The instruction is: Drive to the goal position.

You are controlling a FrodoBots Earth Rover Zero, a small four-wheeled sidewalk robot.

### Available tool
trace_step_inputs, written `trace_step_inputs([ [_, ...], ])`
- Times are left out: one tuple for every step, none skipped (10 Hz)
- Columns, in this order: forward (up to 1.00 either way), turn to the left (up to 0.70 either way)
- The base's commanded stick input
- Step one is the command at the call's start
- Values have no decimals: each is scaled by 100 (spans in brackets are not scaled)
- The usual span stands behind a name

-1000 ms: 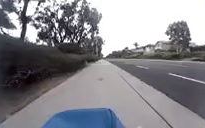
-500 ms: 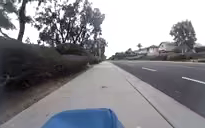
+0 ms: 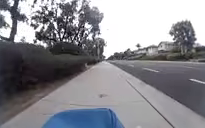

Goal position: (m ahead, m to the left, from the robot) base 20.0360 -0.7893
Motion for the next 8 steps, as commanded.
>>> trace_step_inputs([
  [100,0],
  [100,0],
  [100,0],
  [100,0],
  [100,0],
  [100,0],
  [100,0],
  [100,0],
])
